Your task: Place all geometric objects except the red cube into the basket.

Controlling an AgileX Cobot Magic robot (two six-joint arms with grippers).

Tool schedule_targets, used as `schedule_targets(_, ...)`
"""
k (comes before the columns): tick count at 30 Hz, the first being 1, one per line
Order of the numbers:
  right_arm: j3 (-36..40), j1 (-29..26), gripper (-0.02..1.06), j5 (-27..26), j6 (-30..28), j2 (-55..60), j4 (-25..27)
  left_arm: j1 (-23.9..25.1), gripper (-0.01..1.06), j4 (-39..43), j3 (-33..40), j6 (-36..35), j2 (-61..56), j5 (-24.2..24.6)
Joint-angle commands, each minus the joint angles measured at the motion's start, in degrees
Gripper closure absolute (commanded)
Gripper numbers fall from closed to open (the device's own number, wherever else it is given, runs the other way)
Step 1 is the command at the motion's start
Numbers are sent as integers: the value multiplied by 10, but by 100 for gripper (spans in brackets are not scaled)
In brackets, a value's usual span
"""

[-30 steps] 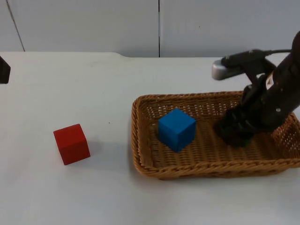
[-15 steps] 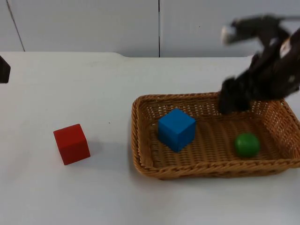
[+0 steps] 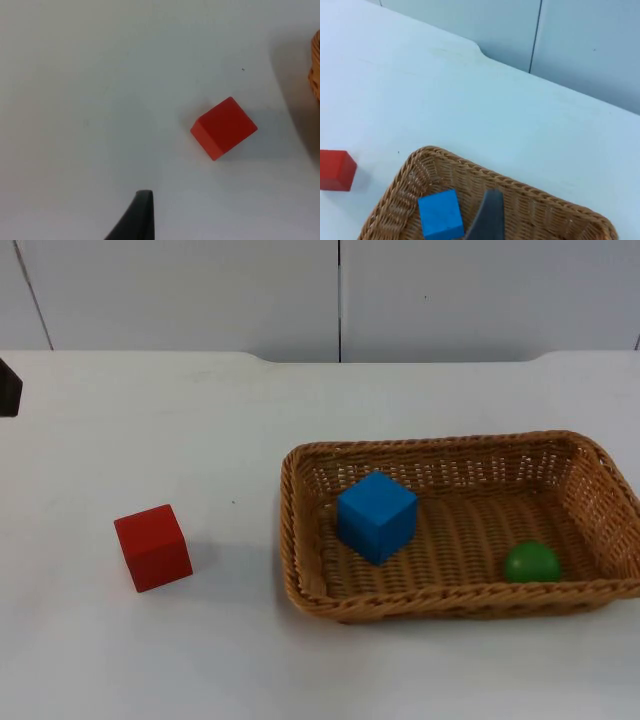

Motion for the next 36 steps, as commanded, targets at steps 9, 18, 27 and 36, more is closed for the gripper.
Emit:
schedule_targets(9,60,3,32,41,-12,-179,-3,1,0,-2,2,26,-128,20)
schedule_targets(18,148,3,32,87,-12,-376,-3,1,0,-1,3,38,-294,81)
schedule_targets(27,192,3,32,155,-12,-524,-3,1,0,1,11,50,-396,150)
schedule_targets(36,203,3,32,273,-10,-633,-19,1,0,4,94,30,-510,155)
